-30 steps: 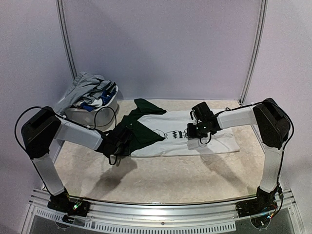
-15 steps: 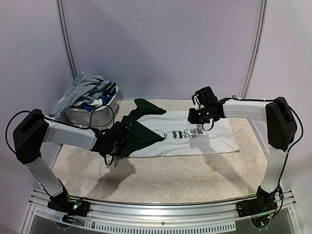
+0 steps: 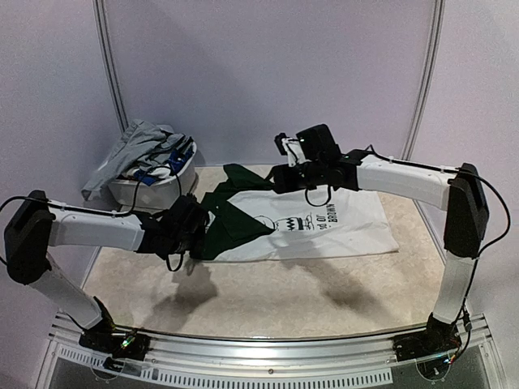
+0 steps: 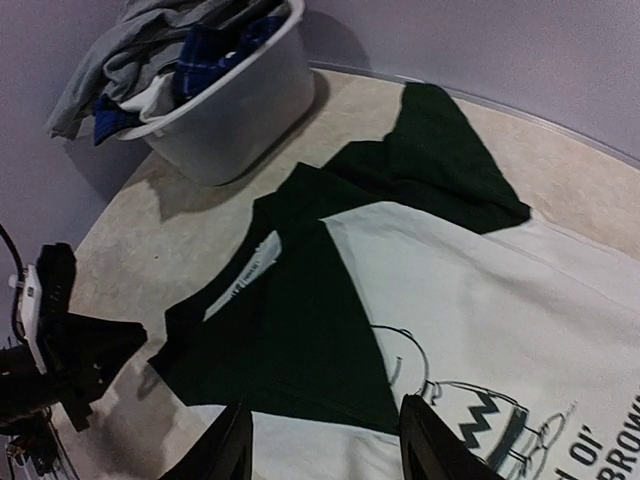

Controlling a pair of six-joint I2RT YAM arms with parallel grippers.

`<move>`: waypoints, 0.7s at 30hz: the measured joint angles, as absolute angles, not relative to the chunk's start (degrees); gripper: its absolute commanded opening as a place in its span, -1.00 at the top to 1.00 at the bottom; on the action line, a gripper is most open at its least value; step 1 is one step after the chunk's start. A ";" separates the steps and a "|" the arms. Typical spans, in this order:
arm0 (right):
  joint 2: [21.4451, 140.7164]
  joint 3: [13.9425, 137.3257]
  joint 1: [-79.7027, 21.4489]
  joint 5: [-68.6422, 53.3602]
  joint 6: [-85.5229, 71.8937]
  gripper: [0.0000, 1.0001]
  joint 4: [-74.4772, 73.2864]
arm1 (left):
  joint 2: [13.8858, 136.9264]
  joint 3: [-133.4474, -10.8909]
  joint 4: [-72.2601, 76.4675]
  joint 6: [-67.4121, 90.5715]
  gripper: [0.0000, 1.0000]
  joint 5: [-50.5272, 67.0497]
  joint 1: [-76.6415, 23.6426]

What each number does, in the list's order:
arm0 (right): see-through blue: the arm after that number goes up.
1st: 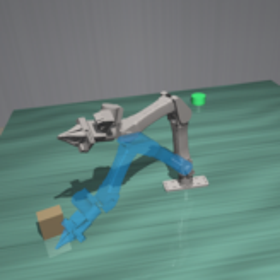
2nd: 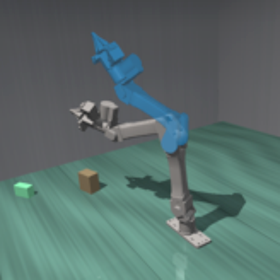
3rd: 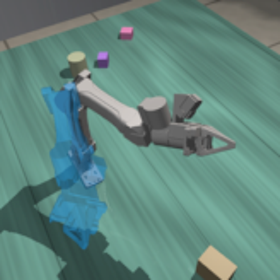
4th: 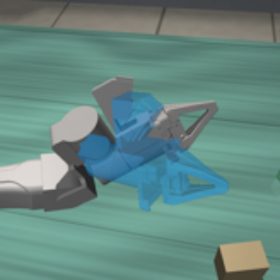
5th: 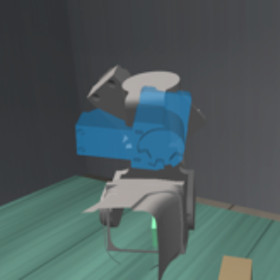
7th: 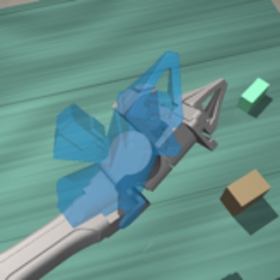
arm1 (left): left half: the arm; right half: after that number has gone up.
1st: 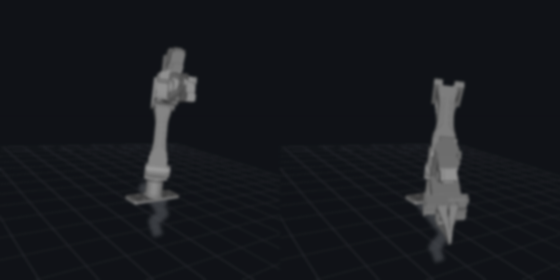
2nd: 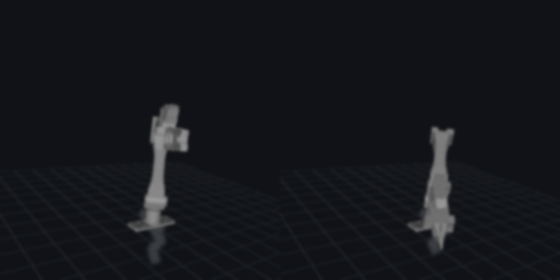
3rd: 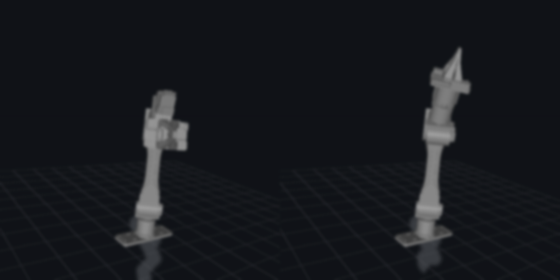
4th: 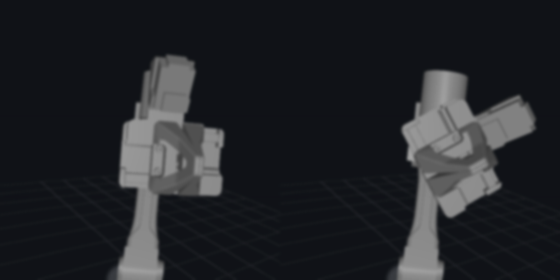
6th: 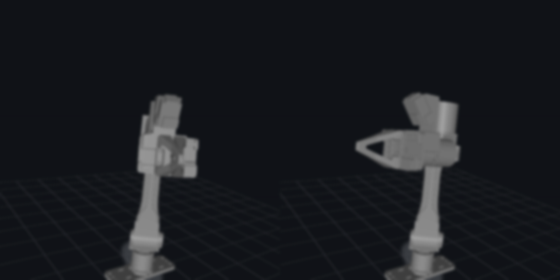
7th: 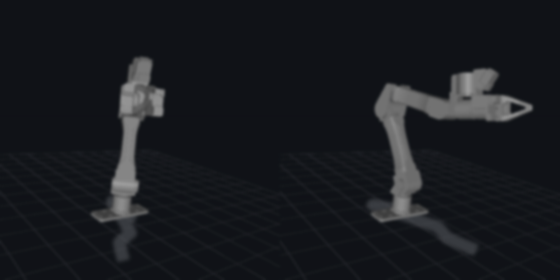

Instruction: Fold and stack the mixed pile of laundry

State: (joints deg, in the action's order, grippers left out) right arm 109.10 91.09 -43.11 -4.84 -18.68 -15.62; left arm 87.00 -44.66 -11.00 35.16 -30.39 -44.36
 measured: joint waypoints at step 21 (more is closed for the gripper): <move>140.09 121.54 -53.82 -3.11 -13.06 -0.04 -24.60 | 92.20 -33.82 7.77 37.12 0.83 -26.41 -40.05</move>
